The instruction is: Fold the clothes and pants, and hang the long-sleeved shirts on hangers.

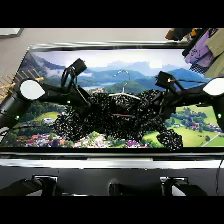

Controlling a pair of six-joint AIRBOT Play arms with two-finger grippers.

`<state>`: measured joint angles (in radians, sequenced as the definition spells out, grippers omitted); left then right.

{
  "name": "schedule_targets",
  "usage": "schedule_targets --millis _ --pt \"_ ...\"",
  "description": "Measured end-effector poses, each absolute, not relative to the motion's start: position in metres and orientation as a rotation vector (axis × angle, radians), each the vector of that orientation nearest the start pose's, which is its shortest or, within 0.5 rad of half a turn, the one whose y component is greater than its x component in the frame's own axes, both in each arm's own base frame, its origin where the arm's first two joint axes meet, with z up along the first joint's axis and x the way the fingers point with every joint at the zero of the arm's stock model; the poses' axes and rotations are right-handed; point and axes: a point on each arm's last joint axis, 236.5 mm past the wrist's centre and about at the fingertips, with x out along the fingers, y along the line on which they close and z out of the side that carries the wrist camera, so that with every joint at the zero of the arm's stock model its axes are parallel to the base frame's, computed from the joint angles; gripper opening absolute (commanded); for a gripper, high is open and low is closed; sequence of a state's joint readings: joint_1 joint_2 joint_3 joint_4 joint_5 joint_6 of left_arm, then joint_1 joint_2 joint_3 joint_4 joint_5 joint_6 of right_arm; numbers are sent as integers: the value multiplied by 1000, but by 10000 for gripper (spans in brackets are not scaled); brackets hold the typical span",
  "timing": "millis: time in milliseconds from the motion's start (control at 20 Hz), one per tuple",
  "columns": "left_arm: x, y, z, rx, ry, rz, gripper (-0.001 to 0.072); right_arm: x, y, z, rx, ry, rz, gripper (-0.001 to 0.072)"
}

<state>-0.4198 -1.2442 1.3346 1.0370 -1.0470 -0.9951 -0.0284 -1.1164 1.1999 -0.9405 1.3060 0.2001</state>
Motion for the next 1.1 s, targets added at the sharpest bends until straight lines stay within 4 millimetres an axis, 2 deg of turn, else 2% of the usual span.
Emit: schedule_targets --millis 150,300,450,550,650,750,900,1100 --pt "385 -255 152 58 788 -803 688 345 109 127 -656 705 957 37" --pt "412 -221 180 -153 770 -641 687 339 76 143 -630 779 741 37" --pt "421 -196 196 -260 764 -558 684 326 28 165 -514 860 416 37" --pt "418 -190 200 -293 776 -539 668 301 -17 181 -421 923 152 36" --pt "414 -190 199 -306 799 -536 668 271 -51 199 -350 951 -57 35" --pt "409 -193 199 -310 817 -544 668 245 -81 227 -276 916 -252 35" --pt "402 -202 198 -304 835 -565 668 214 -126 282 -174 771 -540 35" --pt "395 -211 197 -299 850 -585 668 189 -175 356 -101 549 -844 35"
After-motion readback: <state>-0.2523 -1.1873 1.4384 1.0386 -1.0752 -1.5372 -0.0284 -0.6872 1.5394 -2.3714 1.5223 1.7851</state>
